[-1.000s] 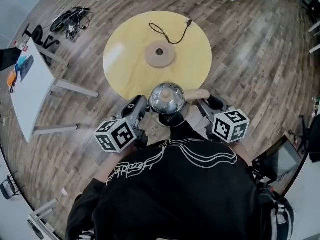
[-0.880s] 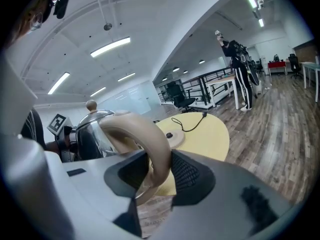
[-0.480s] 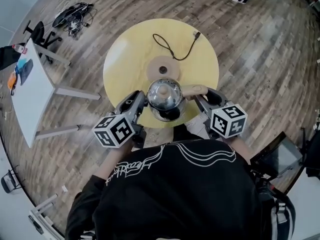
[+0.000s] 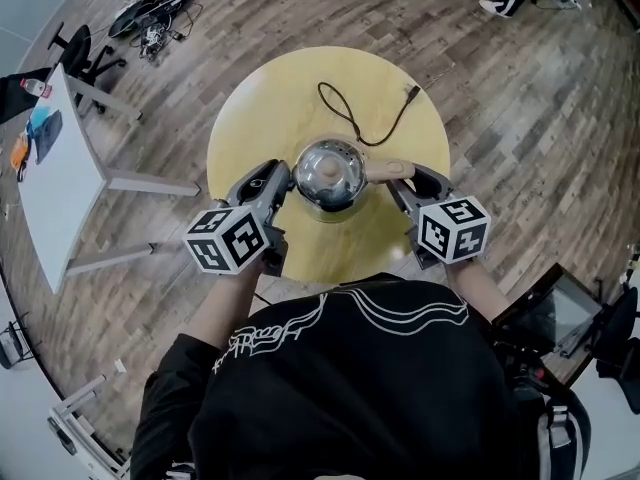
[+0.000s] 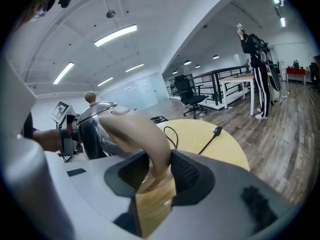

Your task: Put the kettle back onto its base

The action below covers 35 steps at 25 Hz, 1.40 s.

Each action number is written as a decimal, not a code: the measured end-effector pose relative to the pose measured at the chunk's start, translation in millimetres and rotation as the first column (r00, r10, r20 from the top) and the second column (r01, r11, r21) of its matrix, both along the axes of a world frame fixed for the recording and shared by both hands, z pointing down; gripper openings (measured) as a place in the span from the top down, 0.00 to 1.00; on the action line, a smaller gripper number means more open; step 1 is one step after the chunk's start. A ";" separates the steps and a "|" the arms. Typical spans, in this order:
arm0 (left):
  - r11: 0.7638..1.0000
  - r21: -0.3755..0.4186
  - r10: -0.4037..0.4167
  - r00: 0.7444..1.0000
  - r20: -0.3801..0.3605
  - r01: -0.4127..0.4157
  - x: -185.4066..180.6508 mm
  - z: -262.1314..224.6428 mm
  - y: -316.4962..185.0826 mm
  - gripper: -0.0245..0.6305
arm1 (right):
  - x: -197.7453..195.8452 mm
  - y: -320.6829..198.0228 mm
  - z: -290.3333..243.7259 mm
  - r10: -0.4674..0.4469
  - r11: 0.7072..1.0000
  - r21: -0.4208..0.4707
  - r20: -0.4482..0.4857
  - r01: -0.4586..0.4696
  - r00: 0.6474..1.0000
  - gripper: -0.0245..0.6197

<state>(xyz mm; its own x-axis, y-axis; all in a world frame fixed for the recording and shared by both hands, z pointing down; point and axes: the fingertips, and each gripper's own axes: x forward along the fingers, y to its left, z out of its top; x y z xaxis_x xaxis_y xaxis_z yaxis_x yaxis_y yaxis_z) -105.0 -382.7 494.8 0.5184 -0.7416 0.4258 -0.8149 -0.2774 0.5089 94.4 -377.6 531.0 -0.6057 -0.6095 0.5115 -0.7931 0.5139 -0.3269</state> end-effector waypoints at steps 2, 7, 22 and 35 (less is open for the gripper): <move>1.000 0.010 0.009 1.000 0.015 -0.009 -0.2 3.1 -12.2 0.86 | -0.7 -10.9 6.0 -0.001 1.000 -0.009 -0.007 0.001 1.000 0.75; 0.999 0.023 0.025 0.999 0.040 -0.025 -2.9 12.6 -38.2 0.86 | -4.5 -34.3 19.7 -0.003 1.000 -0.023 -0.030 0.002 1.000 0.75; 1.000 0.003 0.018 1.000 -0.002 -0.018 -3.2 24.4 -46.0 0.86 | -4.0 -45.7 29.9 0.032 0.999 -0.033 -0.012 -0.032 0.999 0.75; 0.999 -0.022 0.045 0.999 -0.005 -0.045 0.2 31.4 -44.2 0.86 | -1.7 -44.8 35.6 0.035 0.999 -0.033 -0.022 -0.036 0.999 0.75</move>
